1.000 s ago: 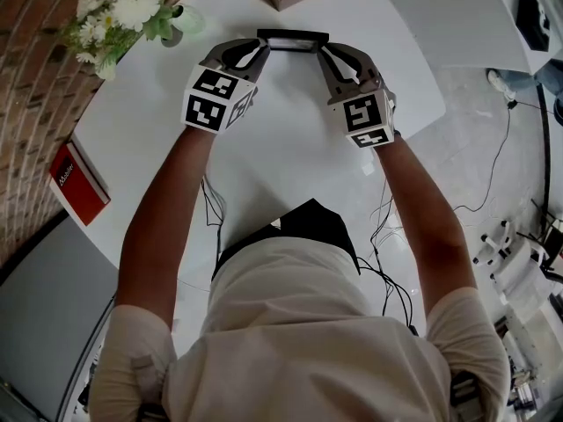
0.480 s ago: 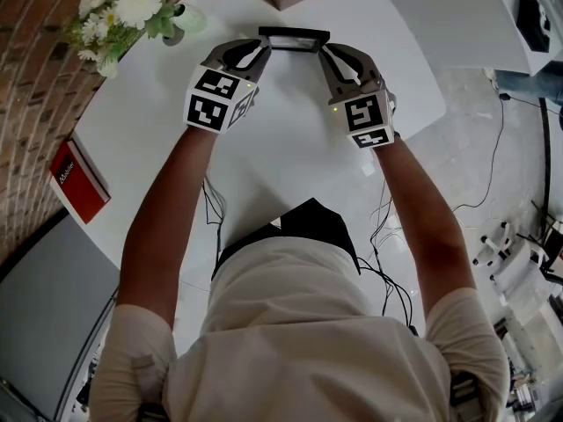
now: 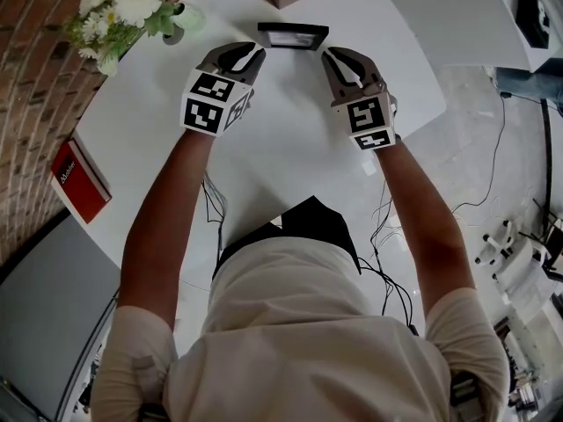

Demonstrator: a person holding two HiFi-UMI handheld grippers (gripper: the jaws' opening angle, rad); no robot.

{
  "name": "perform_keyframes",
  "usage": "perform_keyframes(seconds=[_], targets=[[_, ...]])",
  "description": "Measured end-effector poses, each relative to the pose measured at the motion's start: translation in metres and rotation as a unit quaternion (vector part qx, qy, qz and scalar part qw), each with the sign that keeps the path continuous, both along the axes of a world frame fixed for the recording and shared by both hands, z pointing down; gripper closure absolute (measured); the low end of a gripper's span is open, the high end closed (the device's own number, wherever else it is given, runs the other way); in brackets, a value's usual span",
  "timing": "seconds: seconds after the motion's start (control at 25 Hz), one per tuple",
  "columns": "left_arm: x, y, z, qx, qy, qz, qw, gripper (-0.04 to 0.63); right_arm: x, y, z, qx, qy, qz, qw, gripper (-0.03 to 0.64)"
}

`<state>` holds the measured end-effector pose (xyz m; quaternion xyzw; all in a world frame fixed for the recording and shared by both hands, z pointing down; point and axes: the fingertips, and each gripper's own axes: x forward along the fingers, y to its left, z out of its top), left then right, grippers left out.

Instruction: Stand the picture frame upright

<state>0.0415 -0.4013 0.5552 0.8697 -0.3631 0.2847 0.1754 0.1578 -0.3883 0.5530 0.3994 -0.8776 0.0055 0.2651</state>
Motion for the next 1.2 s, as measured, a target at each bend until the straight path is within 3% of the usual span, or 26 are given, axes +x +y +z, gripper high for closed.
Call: perform_keyframes(seconds=[0.6,1.2], targets=[[-0.022,0.065,-0.028,0.006,0.028,-0.002,0.9996,0.526,0.001,0.066,-0.021,-0.004,-0.002,0.040,0.999,0.581],[-0.057,0.212,-0.086,-0.004,0.109,0.027,0.9936,0.529,-0.032,0.211,-0.059,-0.050,-0.069,0.108,0.990,0.581]])
